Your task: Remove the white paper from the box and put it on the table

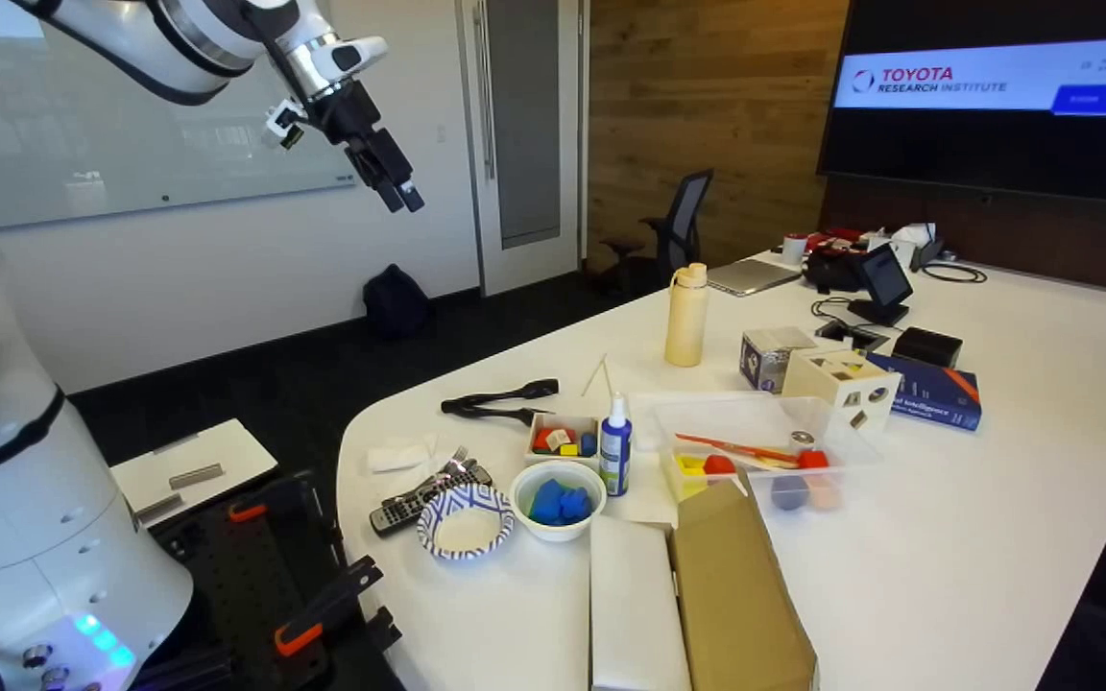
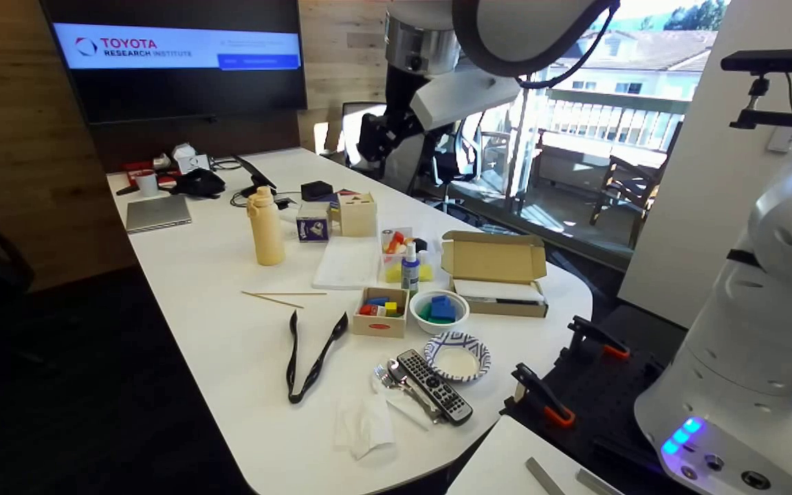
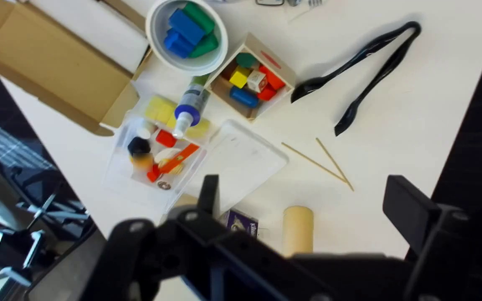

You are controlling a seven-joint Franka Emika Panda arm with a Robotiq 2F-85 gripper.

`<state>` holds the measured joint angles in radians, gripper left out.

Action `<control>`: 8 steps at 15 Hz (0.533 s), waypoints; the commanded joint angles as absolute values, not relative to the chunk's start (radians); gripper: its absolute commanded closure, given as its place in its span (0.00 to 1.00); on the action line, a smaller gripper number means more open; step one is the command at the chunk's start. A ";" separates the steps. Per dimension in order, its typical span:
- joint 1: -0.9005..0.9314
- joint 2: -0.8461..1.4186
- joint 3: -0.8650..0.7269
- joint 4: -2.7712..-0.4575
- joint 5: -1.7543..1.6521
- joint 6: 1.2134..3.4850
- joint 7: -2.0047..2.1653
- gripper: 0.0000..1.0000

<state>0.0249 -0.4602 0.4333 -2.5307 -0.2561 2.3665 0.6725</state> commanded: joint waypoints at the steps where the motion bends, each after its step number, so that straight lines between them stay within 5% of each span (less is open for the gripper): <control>1: -0.055 -0.426 0.459 -2.580 -0.487 2.427 0.721 0.00; 8: -0.280 -0.157 0.311 -2.633 -1.018 2.657 0.762 0.00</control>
<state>-0.1816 -0.2897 0.3487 -2.6533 -0.8609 2.5489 0.7474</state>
